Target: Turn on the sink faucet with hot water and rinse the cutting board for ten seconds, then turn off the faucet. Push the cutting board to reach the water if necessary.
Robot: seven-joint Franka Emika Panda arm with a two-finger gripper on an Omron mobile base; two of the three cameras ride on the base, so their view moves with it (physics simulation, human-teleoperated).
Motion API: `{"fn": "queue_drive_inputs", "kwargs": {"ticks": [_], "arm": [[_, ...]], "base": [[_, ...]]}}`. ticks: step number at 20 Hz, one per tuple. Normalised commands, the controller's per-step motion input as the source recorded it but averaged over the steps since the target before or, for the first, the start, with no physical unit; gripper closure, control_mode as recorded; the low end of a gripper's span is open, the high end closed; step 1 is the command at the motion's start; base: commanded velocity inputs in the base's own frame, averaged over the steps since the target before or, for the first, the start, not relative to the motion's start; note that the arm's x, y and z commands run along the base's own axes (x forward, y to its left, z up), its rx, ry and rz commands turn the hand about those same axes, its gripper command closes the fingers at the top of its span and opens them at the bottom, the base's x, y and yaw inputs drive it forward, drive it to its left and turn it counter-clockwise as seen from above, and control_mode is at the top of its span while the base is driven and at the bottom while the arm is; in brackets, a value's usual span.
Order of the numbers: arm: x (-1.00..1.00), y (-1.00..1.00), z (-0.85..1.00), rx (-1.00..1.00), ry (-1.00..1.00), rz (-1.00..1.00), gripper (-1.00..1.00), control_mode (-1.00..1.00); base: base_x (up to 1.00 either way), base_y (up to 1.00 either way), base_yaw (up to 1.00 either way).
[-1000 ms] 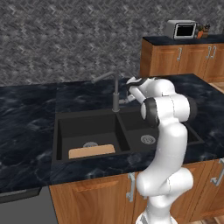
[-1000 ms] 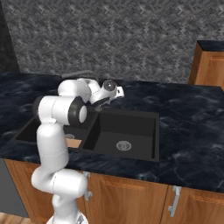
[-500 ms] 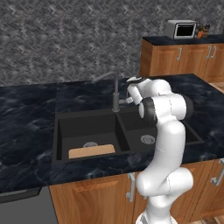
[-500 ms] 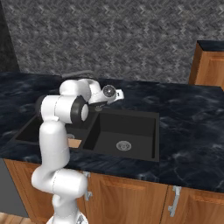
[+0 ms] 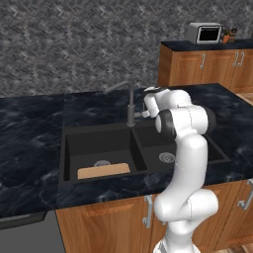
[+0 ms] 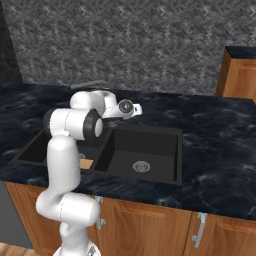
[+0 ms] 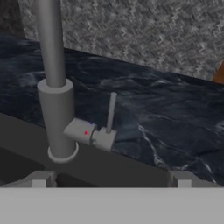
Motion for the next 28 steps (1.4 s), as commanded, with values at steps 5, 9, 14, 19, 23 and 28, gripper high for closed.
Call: {"fn": "queue_drive_inputs", "kwargs": {"ticks": [5,9,14,19,23,28], "arm": [[0.17,0.0,0.0,0.01,0.0,0.0,-1.0,-1.0],[0.28,0.0,0.0,0.01,0.0,0.0,-1.0,-1.0],[0.24,0.0,0.0,0.01,0.0,0.0,-1.0,-1.0],[0.15,0.0,0.0,0.0,0.0,0.0,-1.0,-1.0],[0.1,0.03,0.0,0.01,0.0,-0.02,-1.0,-1.0],[0.03,0.05,0.0,0.03,-0.01,-0.05,-1.0,-1.0]], "base": [[0.0,0.0,0.0],[0.0,0.0,0.0],[0.0,0.0,0.0],[0.0,0.0,0.0],[0.0,0.0,0.0],[0.0,0.0,0.0]]}}
